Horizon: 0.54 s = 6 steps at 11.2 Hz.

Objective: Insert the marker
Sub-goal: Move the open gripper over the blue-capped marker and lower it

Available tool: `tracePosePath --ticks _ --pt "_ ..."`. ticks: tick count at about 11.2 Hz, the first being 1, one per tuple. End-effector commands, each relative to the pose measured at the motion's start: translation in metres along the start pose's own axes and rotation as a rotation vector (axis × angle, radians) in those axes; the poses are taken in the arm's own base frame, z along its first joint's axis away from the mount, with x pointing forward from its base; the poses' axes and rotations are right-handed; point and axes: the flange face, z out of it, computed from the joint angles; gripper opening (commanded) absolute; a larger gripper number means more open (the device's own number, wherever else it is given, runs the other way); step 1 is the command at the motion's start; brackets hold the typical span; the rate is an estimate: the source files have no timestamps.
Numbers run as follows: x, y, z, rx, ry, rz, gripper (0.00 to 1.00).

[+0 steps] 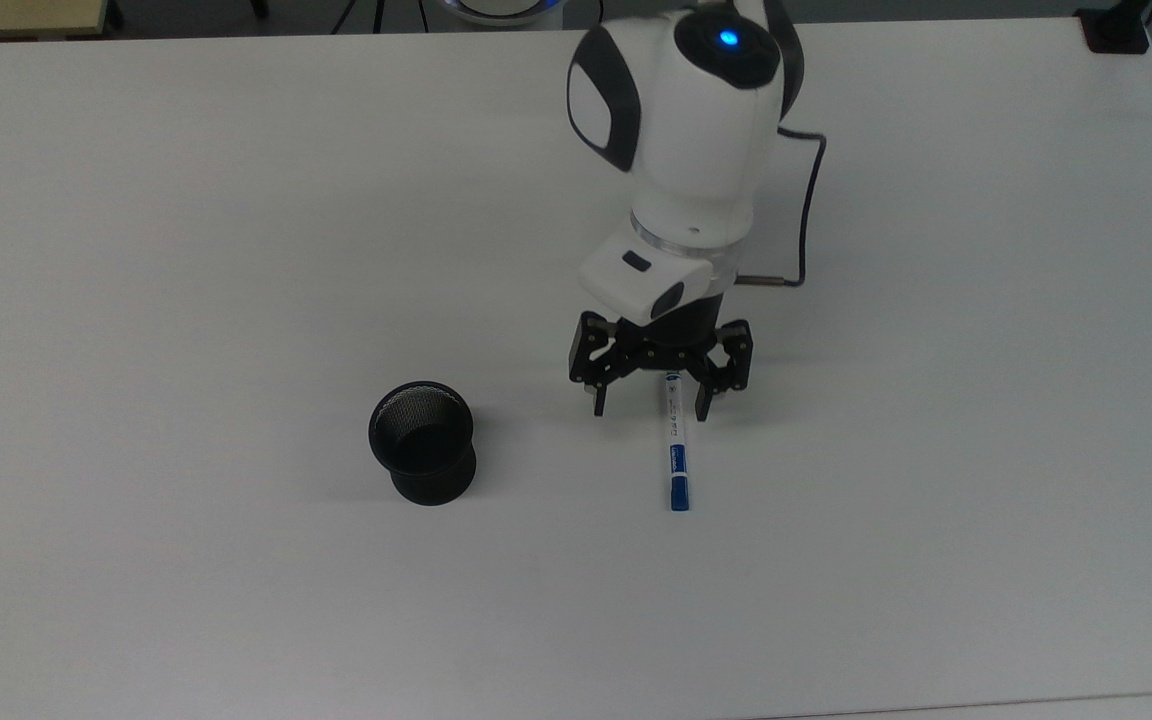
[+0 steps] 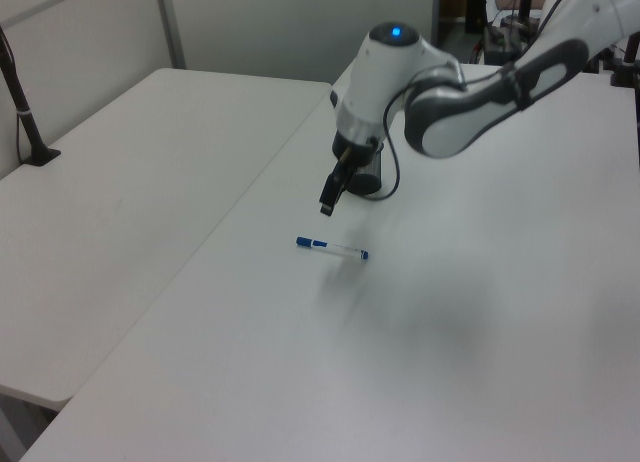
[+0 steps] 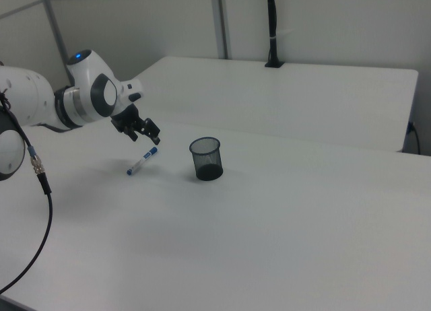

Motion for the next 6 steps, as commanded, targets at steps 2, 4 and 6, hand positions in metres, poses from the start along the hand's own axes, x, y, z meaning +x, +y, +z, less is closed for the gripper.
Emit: tracePosePath --ticks 2,4,6 --pt "-0.004 -0.023 0.04 -0.02 0.063 0.013 0.81" --pt "0.002 -0.026 0.053 -0.017 0.068 0.019 0.67" --pt "-0.001 -0.028 0.061 -0.012 0.066 0.016 0.59"
